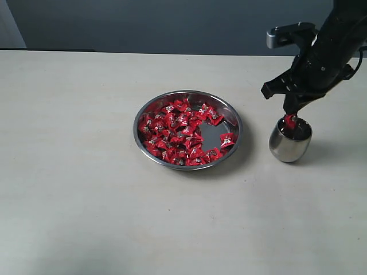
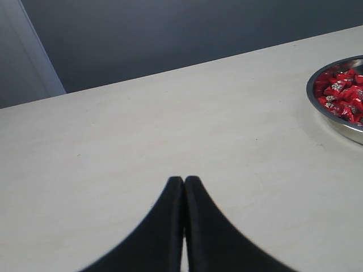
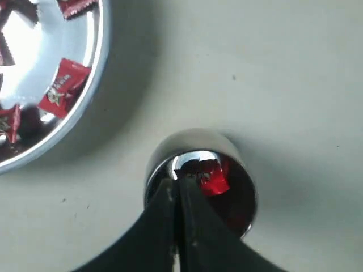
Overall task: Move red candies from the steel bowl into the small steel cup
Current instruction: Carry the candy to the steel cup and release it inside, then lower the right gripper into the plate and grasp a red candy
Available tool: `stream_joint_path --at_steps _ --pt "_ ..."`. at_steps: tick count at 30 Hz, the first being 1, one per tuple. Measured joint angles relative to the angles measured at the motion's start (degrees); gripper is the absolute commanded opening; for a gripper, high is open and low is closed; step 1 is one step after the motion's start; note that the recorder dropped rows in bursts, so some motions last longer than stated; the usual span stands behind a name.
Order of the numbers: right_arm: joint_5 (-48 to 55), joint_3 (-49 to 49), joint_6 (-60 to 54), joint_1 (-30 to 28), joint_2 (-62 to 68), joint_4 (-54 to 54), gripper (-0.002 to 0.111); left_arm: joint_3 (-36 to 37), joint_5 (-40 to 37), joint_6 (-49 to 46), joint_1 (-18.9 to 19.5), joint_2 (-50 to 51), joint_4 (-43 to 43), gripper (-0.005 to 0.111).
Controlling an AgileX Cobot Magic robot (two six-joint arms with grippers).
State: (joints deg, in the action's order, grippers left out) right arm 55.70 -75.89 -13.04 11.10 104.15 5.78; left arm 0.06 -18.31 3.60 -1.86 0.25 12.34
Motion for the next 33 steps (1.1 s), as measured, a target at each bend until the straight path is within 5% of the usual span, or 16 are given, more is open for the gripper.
stream_joint_path --at_steps 11,19,27,33 --pt "-3.92 2.68 1.48 -0.09 0.0 -3.94 0.0 0.0 0.0 0.0 0.0 0.0 0.0 0.0" --pt "-4.18 2.68 1.67 -0.09 0.0 -6.09 0.035 0.0 0.0 0.0 0.0 0.0 0.0 0.0" --pt "-6.54 2.56 1.67 -0.09 0.0 -4.89 0.036 0.0 0.0 0.0 0.0 0.0 0.0 0.0" --pt "-11.7 0.52 -4.63 3.35 -0.63 7.09 0.036 0.0 0.0 0.0 0.0 0.0 0.0 0.0"
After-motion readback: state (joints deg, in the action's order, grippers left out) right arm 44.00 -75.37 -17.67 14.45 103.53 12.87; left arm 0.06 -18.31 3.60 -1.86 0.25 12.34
